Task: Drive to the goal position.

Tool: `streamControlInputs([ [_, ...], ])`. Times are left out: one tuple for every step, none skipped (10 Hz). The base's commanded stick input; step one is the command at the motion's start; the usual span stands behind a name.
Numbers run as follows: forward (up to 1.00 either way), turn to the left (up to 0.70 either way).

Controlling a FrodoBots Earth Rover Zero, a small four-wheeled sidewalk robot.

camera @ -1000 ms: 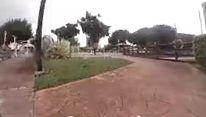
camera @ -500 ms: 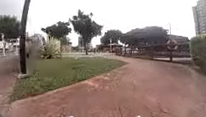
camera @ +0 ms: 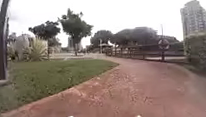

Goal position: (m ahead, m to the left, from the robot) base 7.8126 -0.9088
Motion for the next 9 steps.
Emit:
streamControlInputs([
  [0.70, -0.35],
  [0.70, -0.35],
  [0.70, -0.26],
  [0.70, 0.00],
  [0.70, 0.00],
  [0.70, 0.00],
  [0.70, 0.00],
  [0.70, -0.21],
  [0.70, -0.33],
])
